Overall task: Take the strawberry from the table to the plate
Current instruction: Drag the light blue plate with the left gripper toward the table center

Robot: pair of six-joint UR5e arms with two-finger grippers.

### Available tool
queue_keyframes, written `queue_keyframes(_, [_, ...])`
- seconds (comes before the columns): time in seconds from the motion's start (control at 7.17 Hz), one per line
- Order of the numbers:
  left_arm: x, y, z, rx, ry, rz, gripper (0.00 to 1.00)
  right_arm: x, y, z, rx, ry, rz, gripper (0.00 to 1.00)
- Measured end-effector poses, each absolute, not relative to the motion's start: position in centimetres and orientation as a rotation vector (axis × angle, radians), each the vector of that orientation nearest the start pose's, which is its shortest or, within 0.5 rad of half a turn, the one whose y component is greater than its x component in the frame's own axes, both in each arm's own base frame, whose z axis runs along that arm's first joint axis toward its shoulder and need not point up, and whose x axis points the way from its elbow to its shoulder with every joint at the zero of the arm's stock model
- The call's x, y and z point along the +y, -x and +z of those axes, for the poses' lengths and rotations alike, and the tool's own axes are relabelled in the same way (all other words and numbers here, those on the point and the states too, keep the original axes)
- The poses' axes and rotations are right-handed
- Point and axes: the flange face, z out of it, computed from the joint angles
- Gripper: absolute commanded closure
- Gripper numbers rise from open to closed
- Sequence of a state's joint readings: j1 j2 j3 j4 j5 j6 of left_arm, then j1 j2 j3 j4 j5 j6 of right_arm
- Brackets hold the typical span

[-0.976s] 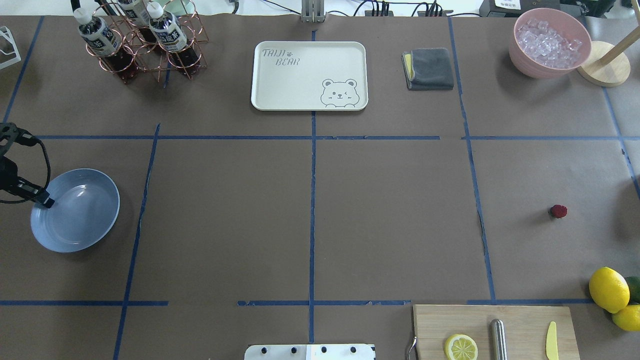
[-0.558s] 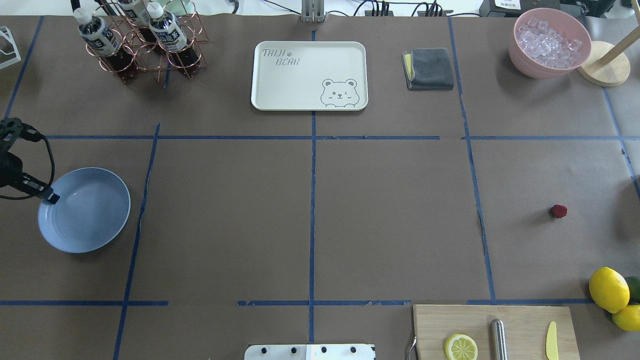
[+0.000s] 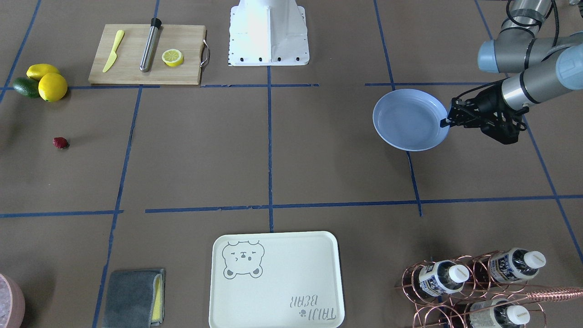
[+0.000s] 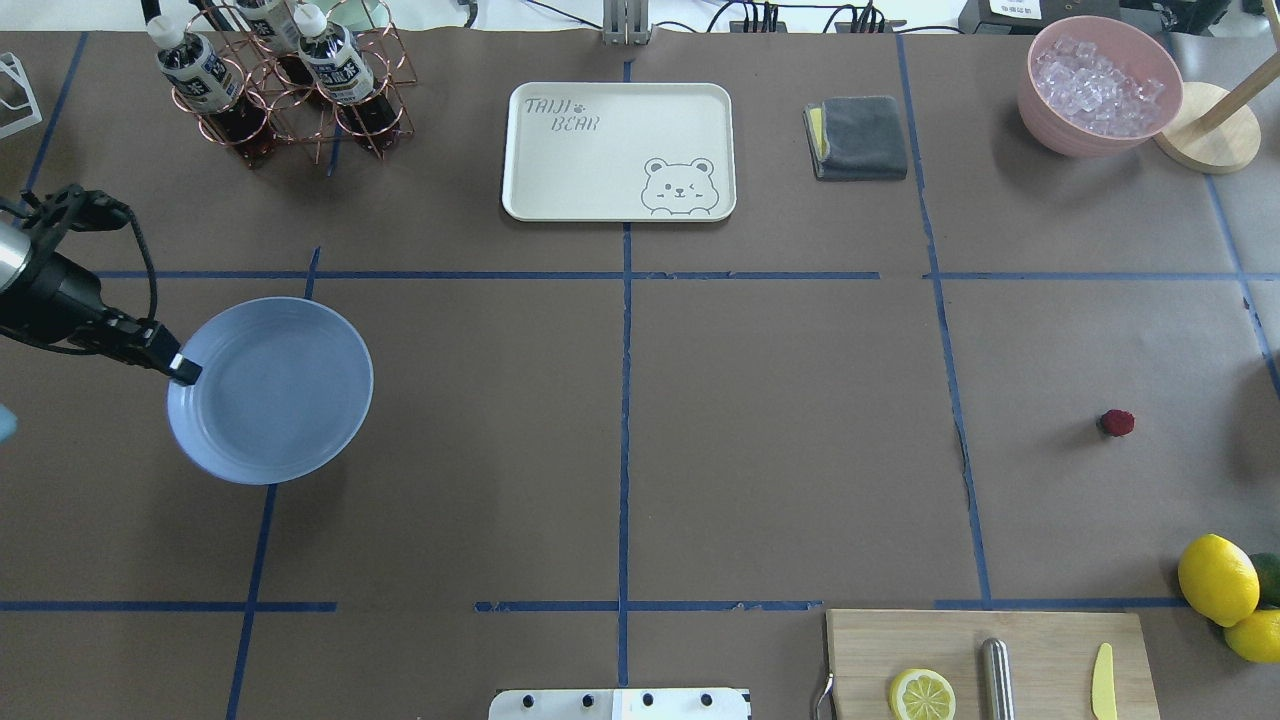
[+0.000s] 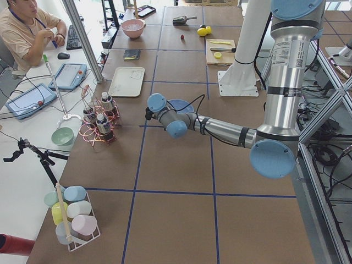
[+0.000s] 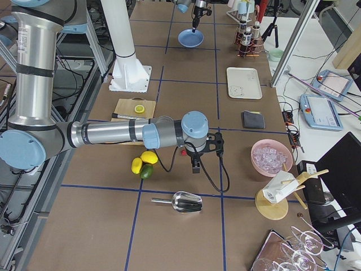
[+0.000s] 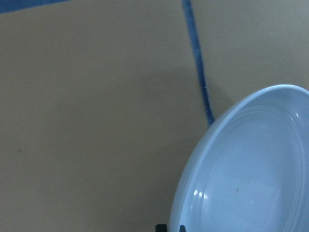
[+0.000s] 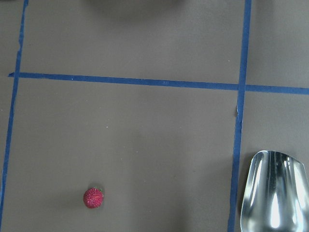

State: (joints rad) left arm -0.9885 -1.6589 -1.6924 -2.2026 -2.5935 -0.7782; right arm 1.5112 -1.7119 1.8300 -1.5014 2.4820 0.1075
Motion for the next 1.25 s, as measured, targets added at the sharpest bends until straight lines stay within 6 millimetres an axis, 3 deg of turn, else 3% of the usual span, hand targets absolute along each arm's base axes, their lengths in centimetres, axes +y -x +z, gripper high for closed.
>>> queue_keyframes(0.14, [-46.1,-27.9,42.8,1.277,0.046,0.22,1.0,-44.2,-2.9,57.8,-0.92,-0.099,-0.041,0.0])
queue_keyframes(0.28, [-45.3,-32.5,38.7,1.317,0.095,0.179,1.0,-44.1,-2.9,57.8,-0.92,-0.099,-0.04,0.0])
queue_keyframes(0.56, [-41.6,-43.9,31.7,1.343,0.147,0.106,1.0,-44.1,-2.9,57.9,-0.92,-0.097,-0.039,0.0])
queue_keyframes(0.7, [-40.1,-48.8,30.1,1.336,0.135,0.07,1.0,-44.0,-2.9,58.0,-0.919,-0.097,-0.039,0.0])
queue_keyframes(0.84, [-39.4,-51.9,29.9,1.317,0.101,0.031,1.0,-44.0,-2.9,58.0,-0.919,-0.095,-0.038,0.0])
queue_keyframes(0.98, [-39.2,-53.6,30.0,1.301,0.073,0.006,1.0,-44.0,-2.9,58.1,-0.919,-0.094,-0.037,0.0])
queue_keyframes(1.25, [-38.8,-54.7,30.2,1.291,0.058,-0.004,1.0,-44.0,-2.9,58.0,-0.92,-0.094,-0.038,0.0])
